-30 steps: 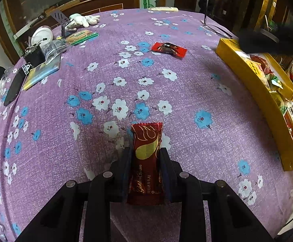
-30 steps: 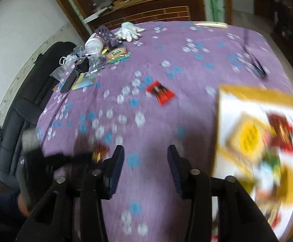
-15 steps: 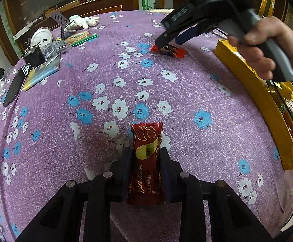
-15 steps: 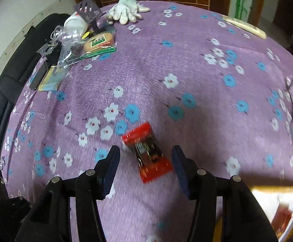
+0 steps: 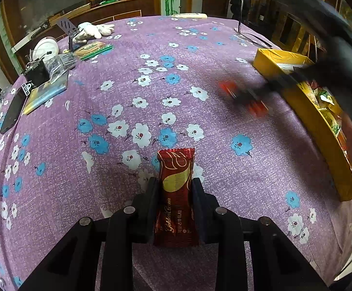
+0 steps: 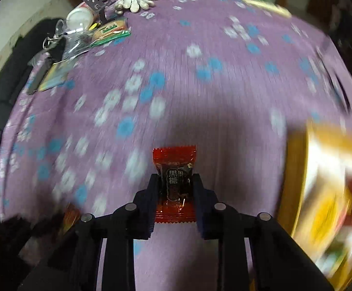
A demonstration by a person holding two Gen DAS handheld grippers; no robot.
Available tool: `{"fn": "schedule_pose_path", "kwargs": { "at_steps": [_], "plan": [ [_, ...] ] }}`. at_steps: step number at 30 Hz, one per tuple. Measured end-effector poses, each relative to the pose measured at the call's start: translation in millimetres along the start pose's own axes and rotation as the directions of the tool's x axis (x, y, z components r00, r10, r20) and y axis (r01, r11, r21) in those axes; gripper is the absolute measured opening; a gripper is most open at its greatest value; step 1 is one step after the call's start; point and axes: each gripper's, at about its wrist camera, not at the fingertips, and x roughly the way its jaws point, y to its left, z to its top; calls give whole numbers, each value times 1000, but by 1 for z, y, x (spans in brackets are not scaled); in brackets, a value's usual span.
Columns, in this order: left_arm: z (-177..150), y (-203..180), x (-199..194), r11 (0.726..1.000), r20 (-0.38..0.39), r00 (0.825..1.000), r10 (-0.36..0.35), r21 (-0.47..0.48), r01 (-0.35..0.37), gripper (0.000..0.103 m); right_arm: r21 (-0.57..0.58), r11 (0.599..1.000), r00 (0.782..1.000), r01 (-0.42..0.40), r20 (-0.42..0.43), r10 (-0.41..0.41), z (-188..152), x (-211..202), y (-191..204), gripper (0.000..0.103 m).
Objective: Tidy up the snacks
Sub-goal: 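Grasp the red candy packet with right gripper while left holds the bar, then carry the dark red bar and red candy packet over the white tray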
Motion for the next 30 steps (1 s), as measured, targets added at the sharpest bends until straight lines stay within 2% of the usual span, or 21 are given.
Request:
{"fn": "schedule_pose_path", "kwargs": {
  "at_steps": [3, 5, 9, 12, 16, 22, 30],
  "plan": [
    [1, 0, 0, 1000, -9, 1000, -12, 9, 12, 28, 33, 999, 1000, 17, 10, -17, -57, -16, 11, 25],
    [2, -1, 0, 999, -15, 999, -28, 14, 29, 27, 49, 998, 999, 38, 27, -40, -84, -24, 17, 25],
    [1, -13, -2, 995, -29, 995, -91, 32, 92, 27, 137, 991, 997, -4, 74, -6, -124, -41, 18, 25],
    [3, -23, -3, 991, -34, 991, -130, 37, 131, 27, 137, 990, 994, 16, 106, -31, -142, -57, 18, 25],
    [6, -37, -8, 988, -22, 989, -147, 35, 148, 27, 169, 986, 991, 8, 131, -31, -150, -67, 7, 25],
    [12, -49, -22, 995, 6, 995, -101, 2, 101, 27, 152, 988, 986, -38, 164, 13, -148, -77, -10, 25],
    [19, -74, -35, 998, 28, 999, -42, -39, 43, 27, 63, 992, 978, -105, 187, 92, -146, -88, -28, 25]
  ]
}}
